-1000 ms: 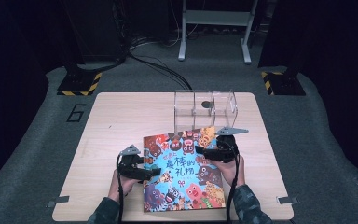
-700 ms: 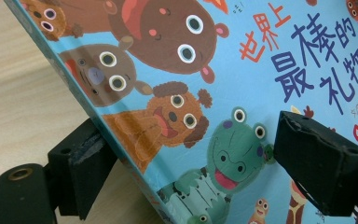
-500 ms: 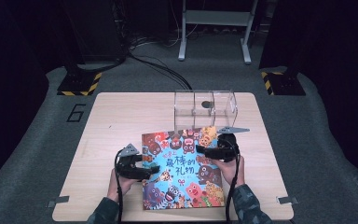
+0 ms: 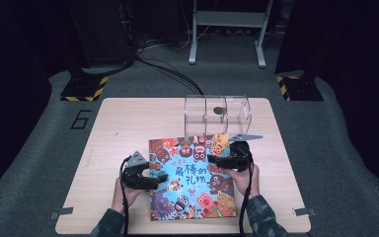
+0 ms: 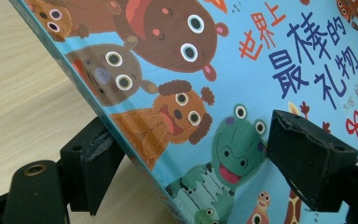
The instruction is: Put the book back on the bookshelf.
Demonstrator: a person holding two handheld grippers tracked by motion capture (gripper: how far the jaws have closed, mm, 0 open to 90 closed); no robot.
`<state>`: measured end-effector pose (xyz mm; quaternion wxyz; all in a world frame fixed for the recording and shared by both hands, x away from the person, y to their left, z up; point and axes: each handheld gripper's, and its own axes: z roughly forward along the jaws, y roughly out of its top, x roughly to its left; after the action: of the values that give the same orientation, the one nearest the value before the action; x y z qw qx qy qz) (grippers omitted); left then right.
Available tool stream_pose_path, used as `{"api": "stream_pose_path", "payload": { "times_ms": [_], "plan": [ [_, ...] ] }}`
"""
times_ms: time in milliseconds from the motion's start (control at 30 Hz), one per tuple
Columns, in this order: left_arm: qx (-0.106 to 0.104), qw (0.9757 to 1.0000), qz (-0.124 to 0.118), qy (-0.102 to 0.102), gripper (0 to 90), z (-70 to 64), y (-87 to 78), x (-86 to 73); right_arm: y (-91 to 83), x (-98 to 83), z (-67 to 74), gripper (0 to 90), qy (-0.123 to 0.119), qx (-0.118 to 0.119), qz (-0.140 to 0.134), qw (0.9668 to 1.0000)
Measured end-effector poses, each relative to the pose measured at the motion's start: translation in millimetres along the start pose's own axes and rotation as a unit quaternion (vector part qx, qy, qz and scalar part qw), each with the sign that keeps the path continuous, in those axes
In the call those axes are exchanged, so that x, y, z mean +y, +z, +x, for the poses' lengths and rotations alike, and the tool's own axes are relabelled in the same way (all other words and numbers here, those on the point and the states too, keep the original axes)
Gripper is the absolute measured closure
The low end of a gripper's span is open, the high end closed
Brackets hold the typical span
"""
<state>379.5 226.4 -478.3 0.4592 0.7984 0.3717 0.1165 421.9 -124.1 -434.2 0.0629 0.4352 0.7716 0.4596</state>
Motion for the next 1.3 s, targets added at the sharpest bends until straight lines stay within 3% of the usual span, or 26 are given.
{"api": "stream_pose_path", "payload": {
  "times_ms": [167,233,333,367,433,667,733,800,1033,1300],
  "plan": [
    [0.003,1.0,0.007,0.005,20.0,-2.4,-2.7,2.6,0.1,0.2,-0.4,38.1,0.004,-0.001,0.009,1.0],
    [0.008,0.9998,0.006,0.017,20.3,-1.6,-3.7,3.6,0.0,0.4,-0.9,38.1,0.002,0.0,0.009,1.0],
    [0.012,0.9999,0.0,0.007,20.4,-4.0,-3.5,3.1,-0.8,1.5,0.7,38.1,0.002,-0.001,0.011,0.9999],
    [0.013,0.9996,0.006,0.023,20.5,-2.5,-5.7,4.6,-0.7,2.0,0.3,38.1,-0.004,0.0,0.008,1.0],
    [0.017,0.9998,-0.001,0.014,20.5,-4.8,-4.9,3.9,-0.8,2.3,0.7,38.1,-0.003,0.0,0.008,1.0],
    [0.026,0.9992,0.0,0.031,20.8,-5.1,-8.1,5.7,-1.8,4.7,2.5,38.1,-0.007,0.0,0.008,0.9999],
    [0.027,0.9993,-0.003,0.026,20.9,-6.4,-8.5,5.6,-2.1,5.5,3.2,38.1,-0.008,-0.001,0.009,0.9999],
    [0.028,0.9989,0.002,0.036,21.0,-5.5,-10.6,7.0,-2.7,6.6,4.3,38.1,-0.008,-0.002,0.011,0.9999],
    [0.04,0.9983,-0.01,0.042,22.0,-8.1,-13.0,8.4,-4.7,10.3,7.0,38.0,-0.018,-0.005,0.007,0.9998],
    [0.042,0.9978,-0.005,0.052,22.1,-9.6,-16.4,10.8,-6.7,11.8,9.3,38.1,-0.028,-0.008,0.001,0.9996]
  ]
}}
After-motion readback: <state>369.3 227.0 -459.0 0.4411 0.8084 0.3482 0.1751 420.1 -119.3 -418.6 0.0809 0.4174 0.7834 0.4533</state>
